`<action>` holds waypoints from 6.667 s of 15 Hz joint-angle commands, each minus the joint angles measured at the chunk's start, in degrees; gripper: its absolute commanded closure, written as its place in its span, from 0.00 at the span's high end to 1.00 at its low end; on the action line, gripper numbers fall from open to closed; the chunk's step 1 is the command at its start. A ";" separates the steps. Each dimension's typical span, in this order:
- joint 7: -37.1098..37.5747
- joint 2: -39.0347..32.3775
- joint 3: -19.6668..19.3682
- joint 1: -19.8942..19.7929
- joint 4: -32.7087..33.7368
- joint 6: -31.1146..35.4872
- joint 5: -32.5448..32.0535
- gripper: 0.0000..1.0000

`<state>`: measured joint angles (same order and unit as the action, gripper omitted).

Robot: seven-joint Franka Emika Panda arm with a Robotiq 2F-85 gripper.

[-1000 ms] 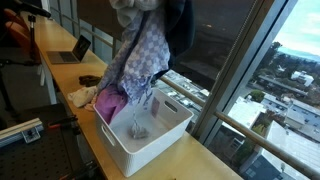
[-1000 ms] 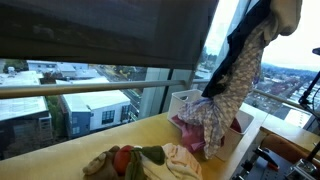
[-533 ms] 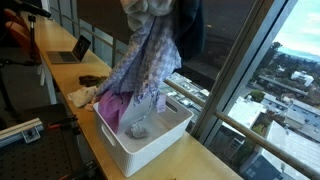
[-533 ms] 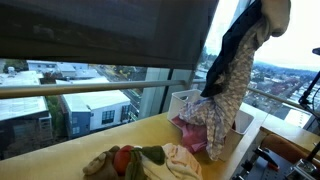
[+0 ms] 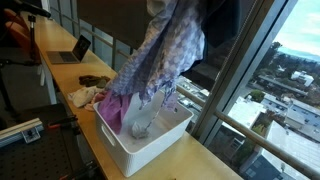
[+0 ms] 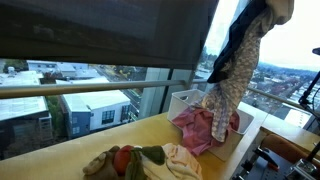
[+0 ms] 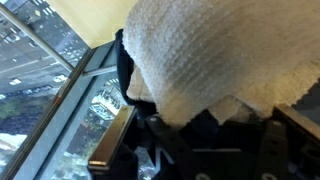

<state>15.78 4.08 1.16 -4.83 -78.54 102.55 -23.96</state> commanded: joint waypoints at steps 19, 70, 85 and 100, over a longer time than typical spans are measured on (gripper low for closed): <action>0.59 -6.75 0.69 4.88 -4.59 2.39 -1.12 0.00; 17.11 -16.91 5.20 19.53 -50.42 19.56 -13.59 0.49; 11.84 0.32 6.04 15.92 -40.15 8.62 -12.47 0.01; 7.89 -0.19 4.58 7.15 -25.95 4.74 -14.09 0.29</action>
<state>22.75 5.79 5.84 2.30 -103.78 106.65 -37.02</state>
